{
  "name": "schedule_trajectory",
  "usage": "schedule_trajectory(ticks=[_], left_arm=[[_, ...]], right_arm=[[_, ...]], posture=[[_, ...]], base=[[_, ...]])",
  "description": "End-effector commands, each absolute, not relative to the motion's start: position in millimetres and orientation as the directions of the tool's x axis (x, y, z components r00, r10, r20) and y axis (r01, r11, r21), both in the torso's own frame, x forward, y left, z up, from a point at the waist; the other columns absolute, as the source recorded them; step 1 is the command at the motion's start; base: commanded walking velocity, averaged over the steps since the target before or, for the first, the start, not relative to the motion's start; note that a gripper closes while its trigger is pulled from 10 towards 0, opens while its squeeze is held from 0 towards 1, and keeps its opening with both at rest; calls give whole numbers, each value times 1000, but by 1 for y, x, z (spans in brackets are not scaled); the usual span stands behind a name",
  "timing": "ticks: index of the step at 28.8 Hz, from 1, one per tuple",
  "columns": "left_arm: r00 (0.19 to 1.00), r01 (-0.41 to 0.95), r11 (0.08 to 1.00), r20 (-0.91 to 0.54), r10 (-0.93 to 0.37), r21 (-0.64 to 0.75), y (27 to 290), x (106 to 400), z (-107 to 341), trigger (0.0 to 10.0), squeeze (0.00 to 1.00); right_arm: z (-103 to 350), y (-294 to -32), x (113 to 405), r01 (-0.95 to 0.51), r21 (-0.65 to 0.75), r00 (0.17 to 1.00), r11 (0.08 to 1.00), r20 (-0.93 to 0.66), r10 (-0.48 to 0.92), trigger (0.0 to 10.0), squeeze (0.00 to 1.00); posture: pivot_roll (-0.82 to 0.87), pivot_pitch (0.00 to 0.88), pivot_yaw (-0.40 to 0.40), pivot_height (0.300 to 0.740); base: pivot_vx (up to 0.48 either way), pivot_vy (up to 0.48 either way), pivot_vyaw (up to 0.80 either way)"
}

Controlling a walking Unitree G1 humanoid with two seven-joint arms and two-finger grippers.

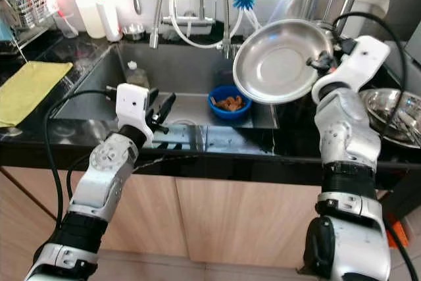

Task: Kitchen organization

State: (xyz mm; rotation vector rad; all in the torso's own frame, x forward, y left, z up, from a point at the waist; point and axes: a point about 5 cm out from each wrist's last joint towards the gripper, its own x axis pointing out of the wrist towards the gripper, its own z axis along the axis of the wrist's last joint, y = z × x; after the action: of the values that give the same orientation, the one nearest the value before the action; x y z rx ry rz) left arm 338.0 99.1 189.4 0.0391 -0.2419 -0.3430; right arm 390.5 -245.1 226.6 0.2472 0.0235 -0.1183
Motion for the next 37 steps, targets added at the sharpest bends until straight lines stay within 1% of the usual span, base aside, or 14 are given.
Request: schedule_trajectory(ticks=[1,4,10,13,17,27,33,37], left_arm=[[907,330,941,250,-338,75,98,339,194,10000,0],[908,329,941,250,-337,74,99,338,194,10000,0],[910,324,944,251,-331,68,98,336,193,10000,0],[912,320,945,250,-326,64,98,334,193,10000,0],[915,313,948,250,-318,61,100,333,192,10000,0],[918,304,951,247,-309,62,102,330,191,10000,0],[919,306,950,240,-312,61,102,326,190,10000,0],[924,301,951,227,-308,67,105,324,188,10000,0]], right_arm=[[239,-240,399,58,171,998,983,8,-61,10000,0],[240,-234,404,7,136,1000,991,5,-8,10000,0],[234,-224,410,-59,13,998,998,-34,59,10000,0],[221,-224,411,-66,-86,993,994,-99,57,10000,0],[204,-227,408,-61,-180,985,982,-169,30,10000,0],[186,-236,402,-35,-214,977,976,-215,-12,10000,0],[182,-235,401,-38,-208,976,977,-219,-9,10000,0],[170,-235,398,-33,-206,968,978,-248,-20,10000,0]], posture=[[30,0,-20,740],[34,0,-24,740],[51,0,-39,740],[59,2,-44,740],[74,8,-53,740],[83,18,-59,740],[83,27,-59,740],[92,49,-59,740]], base=[[0,0,0],[0,0,0],[0,0,0],[0,0,0],[0,0,0],[0,0,0],[0,0,0],[0,0,0]])
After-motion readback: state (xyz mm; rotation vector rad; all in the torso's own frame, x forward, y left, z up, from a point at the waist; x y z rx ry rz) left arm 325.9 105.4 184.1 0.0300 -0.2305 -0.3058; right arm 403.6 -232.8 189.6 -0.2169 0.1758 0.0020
